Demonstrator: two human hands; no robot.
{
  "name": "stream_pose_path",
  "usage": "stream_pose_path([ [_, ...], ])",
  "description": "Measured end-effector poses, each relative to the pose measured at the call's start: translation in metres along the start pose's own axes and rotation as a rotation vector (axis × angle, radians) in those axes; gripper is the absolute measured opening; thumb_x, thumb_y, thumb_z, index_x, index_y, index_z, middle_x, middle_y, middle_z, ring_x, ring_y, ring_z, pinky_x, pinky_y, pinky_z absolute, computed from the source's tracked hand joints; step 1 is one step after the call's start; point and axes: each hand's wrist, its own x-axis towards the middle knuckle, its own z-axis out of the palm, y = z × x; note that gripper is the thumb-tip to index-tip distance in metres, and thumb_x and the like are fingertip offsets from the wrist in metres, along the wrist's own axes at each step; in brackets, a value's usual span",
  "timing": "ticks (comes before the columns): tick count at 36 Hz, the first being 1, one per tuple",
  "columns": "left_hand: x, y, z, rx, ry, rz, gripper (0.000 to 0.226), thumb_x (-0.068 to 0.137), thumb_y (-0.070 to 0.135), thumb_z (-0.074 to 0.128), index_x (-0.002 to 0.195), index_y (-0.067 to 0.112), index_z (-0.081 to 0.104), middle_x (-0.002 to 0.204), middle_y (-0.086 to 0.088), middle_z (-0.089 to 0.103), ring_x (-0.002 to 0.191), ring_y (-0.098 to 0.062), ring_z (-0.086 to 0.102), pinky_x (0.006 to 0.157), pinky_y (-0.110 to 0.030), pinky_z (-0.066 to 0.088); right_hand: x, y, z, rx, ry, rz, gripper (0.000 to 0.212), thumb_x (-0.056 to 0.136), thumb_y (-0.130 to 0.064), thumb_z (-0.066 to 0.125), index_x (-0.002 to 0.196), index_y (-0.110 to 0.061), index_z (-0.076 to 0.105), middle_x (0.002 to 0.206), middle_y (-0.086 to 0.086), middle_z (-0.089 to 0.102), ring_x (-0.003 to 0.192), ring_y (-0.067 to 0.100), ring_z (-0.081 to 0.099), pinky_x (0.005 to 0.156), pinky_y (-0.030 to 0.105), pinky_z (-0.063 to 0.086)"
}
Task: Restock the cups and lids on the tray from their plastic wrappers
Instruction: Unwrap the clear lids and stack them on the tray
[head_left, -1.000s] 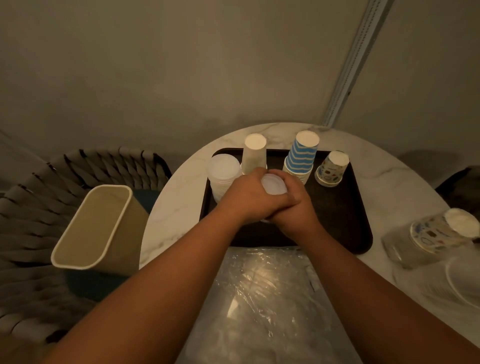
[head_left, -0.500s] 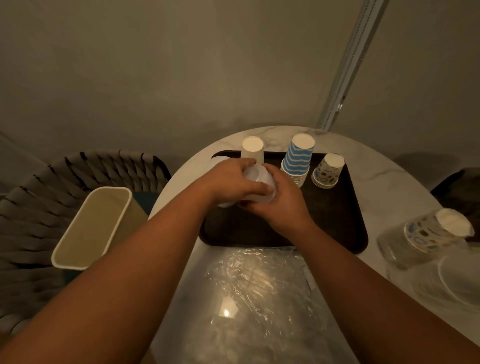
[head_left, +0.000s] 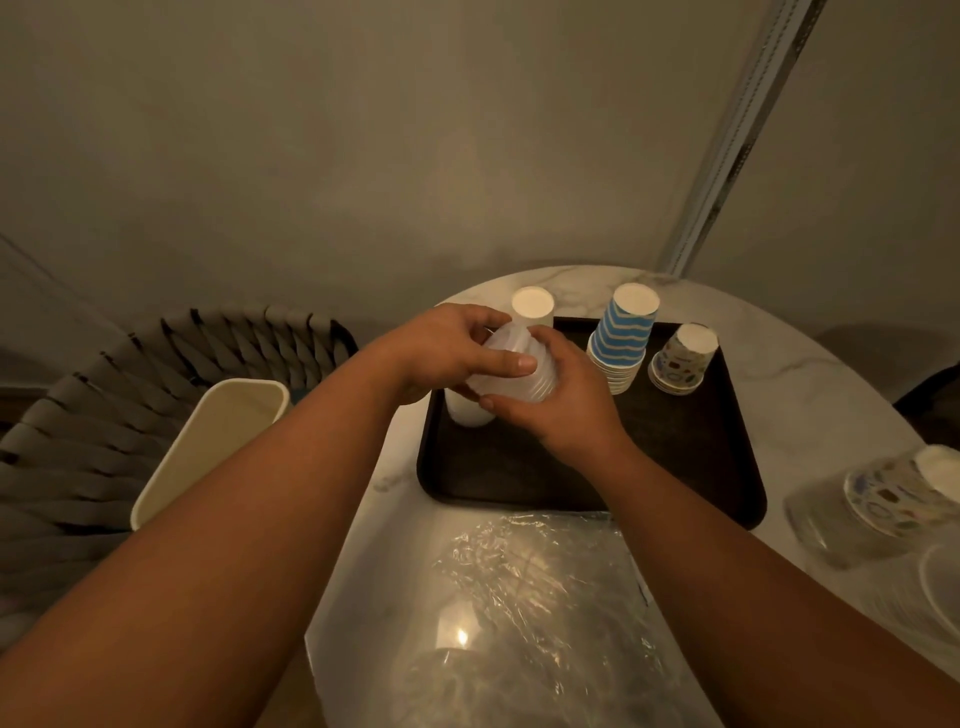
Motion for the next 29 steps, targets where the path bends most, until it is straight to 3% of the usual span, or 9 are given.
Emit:
stream_pose_path([
  [3, 0.000, 0.000, -0.001, -0.012, 0.000, -0.011, 0.049, 0.079, 0.027, 0.078, 0.124, 0.022, 0.060, 0.111, -0.001, 0.066, 0.098, -0.018, 0.067, 0.076, -0.035, 0.061, 0.001, 0.002, 0.001, -0.013, -0.004, 0.003, 0.086, 0.063, -0.054, 0.084, 0.137, -0.031, 0.046, 0.129, -0.008, 0.057, 0.114, 0.012, 0.055, 0.097, 0.041, 0.050],
  [11, 0.003, 0.002, 0.001, 0.045, 0.008, -0.052, 0.059, 0.077, 0.026, 0.081, 0.130, 0.020, 0.056, 0.115, -0.005, 0.063, 0.099, -0.024, 0.067, 0.079, -0.044, 0.061, 0.001, 0.005, 0.005, 0.019, 0.005, 0.041, 0.090, 0.054, -0.065, 0.077, 0.133, -0.032, 0.047, 0.125, -0.006, 0.059, 0.111, 0.013, 0.057, 0.095, 0.040, 0.051],
  [16, 0.005, 0.003, -0.003, 0.002, 0.005, -0.074, 0.049, 0.080, 0.020, 0.079, 0.125, 0.019, 0.058, 0.114, -0.005, 0.064, 0.100, -0.024, 0.066, 0.075, -0.038, 0.062, 0.001, 0.007, 0.003, 0.060, -0.004, 0.042, 0.084, 0.054, -0.064, 0.079, 0.128, -0.036, 0.049, 0.123, -0.007, 0.058, 0.111, 0.013, 0.056, 0.095, 0.041, 0.052],
  [20, 0.008, 0.004, -0.007, -0.002, 0.078, -0.060, 0.048, 0.081, 0.023, 0.079, 0.123, 0.021, 0.056, 0.116, -0.004, 0.063, 0.102, -0.023, 0.064, 0.079, -0.044, 0.061, 0.000, 0.014, 0.000, 0.096, 0.030, 0.089, 0.080, 0.058, -0.057, 0.083, 0.126, -0.038, 0.047, 0.128, -0.007, 0.054, 0.116, 0.015, 0.053, 0.099, 0.042, 0.050],
  [22, 0.010, 0.004, -0.012, 0.133, 0.159, -0.039, 0.065, 0.078, 0.028, 0.082, 0.135, 0.019, 0.051, 0.126, -0.005, 0.059, 0.106, -0.025, 0.062, 0.081, -0.044, 0.060, -0.003, 0.018, -0.002, 0.120, 0.057, 0.105, 0.076, 0.062, -0.048, 0.087, 0.126, -0.034, 0.049, 0.126, -0.008, 0.055, 0.114, 0.013, 0.053, 0.101, 0.040, 0.048],
  [24, 0.014, 0.003, -0.018, 0.402, 0.234, -0.012, 0.080, 0.077, 0.034, 0.082, 0.145, 0.019, 0.043, 0.139, -0.007, 0.051, 0.118, -0.028, 0.056, 0.094, -0.040, 0.054, -0.006, 0.024, -0.003, 0.137, 0.067, 0.126, 0.076, 0.062, -0.044, 0.088, 0.127, -0.030, 0.051, 0.125, -0.008, 0.056, 0.114, 0.012, 0.053, 0.102, 0.040, 0.048],
  [29, 0.023, 0.000, -0.015, 0.852, 0.228, 0.046, 0.088, 0.079, 0.040, 0.079, 0.151, 0.020, 0.033, 0.151, -0.005, 0.040, 0.136, -0.027, 0.040, 0.105, -0.037, 0.037, -0.014, 0.032, -0.002, 0.158, 0.059, 0.175, 0.077, 0.064, -0.039, 0.089, 0.129, -0.029, 0.051, 0.126, -0.007, 0.055, 0.115, 0.013, 0.052, 0.101, 0.039, 0.049],
])
